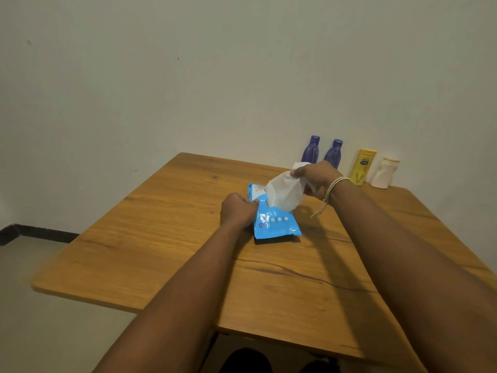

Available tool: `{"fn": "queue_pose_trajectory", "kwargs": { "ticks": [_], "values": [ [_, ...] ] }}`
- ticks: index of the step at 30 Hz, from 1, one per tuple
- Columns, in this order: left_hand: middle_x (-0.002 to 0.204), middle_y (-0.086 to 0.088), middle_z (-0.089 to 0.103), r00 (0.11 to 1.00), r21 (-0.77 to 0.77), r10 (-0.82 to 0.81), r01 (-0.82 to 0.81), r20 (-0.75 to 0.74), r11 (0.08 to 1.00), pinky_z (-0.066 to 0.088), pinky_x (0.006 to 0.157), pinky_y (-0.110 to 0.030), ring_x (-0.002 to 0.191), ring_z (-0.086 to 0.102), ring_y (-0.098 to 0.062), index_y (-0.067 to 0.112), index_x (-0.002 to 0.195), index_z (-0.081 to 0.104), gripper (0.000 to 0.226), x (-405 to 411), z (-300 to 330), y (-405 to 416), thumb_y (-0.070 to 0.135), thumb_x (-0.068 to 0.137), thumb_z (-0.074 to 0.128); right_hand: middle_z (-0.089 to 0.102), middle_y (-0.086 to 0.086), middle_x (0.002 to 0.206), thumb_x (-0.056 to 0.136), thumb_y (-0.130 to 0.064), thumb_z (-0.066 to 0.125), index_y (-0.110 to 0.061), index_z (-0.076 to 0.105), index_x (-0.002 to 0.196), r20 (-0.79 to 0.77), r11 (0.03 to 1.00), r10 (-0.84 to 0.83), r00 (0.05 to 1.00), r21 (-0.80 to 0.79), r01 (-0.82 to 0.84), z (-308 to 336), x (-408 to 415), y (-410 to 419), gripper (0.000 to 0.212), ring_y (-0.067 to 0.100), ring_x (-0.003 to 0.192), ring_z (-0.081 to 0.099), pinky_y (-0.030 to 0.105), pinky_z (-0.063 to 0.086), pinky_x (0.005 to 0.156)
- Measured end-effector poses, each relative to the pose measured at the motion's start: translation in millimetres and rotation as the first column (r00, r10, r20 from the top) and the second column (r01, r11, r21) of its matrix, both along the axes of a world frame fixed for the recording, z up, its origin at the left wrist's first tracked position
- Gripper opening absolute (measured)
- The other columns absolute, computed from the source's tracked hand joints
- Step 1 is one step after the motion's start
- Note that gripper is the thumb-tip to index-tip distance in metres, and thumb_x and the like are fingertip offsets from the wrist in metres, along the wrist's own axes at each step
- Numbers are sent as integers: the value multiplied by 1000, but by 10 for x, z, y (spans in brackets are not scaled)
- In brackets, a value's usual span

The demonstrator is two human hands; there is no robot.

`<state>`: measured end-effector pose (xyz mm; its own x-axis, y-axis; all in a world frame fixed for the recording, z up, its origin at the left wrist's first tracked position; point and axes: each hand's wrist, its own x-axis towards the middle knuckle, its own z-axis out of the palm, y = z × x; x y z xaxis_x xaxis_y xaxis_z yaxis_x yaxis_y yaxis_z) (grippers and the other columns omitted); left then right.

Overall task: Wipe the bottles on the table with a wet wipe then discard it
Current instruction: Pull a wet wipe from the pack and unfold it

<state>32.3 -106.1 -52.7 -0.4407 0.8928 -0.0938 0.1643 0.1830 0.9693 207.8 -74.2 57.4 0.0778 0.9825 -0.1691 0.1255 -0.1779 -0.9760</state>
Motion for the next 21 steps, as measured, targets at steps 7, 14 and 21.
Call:
{"fn": "queue_pose_trajectory", "kwargs": {
  "ticks": [7,14,21],
  "values": [
    [91,0,66,976,-60,-3,-10,-220,998,52,60,-32,80,67,-16,18,94,57,58,49,106,-75,67,71,77,59,8,95,88,-2,69,-10,56,100,15,994,62,998,-91,-60,-160,-191,1,20,22,83,62,37,54,53],
    [106,0,68,923,-187,-52,-22,-381,982,51,62,-30,88,66,-18,21,109,55,56,157,218,-76,52,68,80,62,14,110,90,-5,69,-4,56,118,-18,988,100,995,-116,-101,-71,-195,-9,31,27,90,65,38,57,49],
    [118,-5,66,907,-202,-60,-28,-416,979,51,71,-32,102,66,-24,15,123,53,64,220,254,-32,41,72,82,62,15,109,89,-1,69,-5,60,102,-73,991,93,993,-92,-99,-19,-121,-4,17,27,94,65,34,58,43]
  ]
}}
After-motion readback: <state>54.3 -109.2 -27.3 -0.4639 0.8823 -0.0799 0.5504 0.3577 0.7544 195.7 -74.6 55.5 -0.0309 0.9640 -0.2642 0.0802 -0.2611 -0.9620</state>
